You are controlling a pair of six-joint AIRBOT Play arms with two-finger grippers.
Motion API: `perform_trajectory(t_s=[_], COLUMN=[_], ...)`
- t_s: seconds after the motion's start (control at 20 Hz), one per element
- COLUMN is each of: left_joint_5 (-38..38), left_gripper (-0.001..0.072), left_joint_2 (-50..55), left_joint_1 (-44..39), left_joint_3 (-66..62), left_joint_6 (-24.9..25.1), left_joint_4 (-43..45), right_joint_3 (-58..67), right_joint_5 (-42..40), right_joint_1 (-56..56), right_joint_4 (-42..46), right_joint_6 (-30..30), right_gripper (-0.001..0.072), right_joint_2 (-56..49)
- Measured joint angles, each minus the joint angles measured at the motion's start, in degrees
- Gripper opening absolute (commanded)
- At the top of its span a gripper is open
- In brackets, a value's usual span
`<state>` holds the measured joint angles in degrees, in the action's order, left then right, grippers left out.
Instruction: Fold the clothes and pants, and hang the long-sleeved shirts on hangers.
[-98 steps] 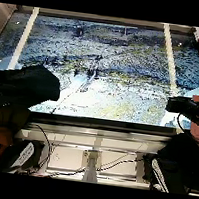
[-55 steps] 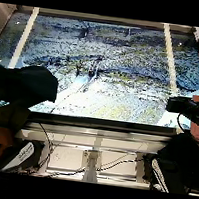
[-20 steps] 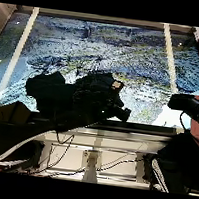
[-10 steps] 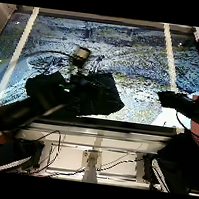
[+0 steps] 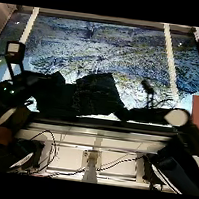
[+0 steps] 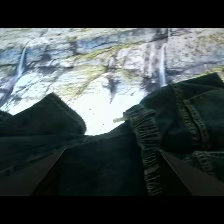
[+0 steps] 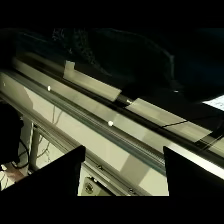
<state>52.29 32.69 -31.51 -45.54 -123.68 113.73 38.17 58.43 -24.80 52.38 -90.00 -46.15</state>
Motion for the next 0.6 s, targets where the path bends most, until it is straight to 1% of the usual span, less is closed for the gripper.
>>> perform_trajectory(t_s=[0.05, 0.2, 0.3, 0.4, 0.6], left_joint_5=[0.0, 0.3, 0.3, 0.4, 0.5], left_gripper=[0.0596, 0.0596, 0.0596, 0.0596, 0.0596], left_joint_2=[-0.7, -1.7, -2.0, -2.2, -2.3], left_joint_1=[0.4, 1.1, 1.3, 1.4, 1.5], left_joint_3=[0.7, 1.8, 2.1, 2.3, 2.4], left_joint_6=[-0.4, -0.7, -0.8, -0.9, -1.0], left_joint_4=[0.0, 0.1, 0.2, 0.2, 0.3], right_joint_3=[-0.7, -1.6, -1.5, -0.6, 3.1], right_joint_5=[-2.7, -12.9, -18.7, -22.7, -27.0], right_joint_1=[-3.2, -11.3, -13.9, -15.4, -16.6], right_joint_4=[-0.2, -2.1, -3.9, -5.3, -6.9], right_joint_6=[-1.4, -4.3, -5.4, -6.2, -6.7], right_gripper=[0.0623, 0.0623, 0.0623, 0.0623, 0.0622], right_joint_2=[-1.9, -9.2, -14.0, -18.9, -26.7])
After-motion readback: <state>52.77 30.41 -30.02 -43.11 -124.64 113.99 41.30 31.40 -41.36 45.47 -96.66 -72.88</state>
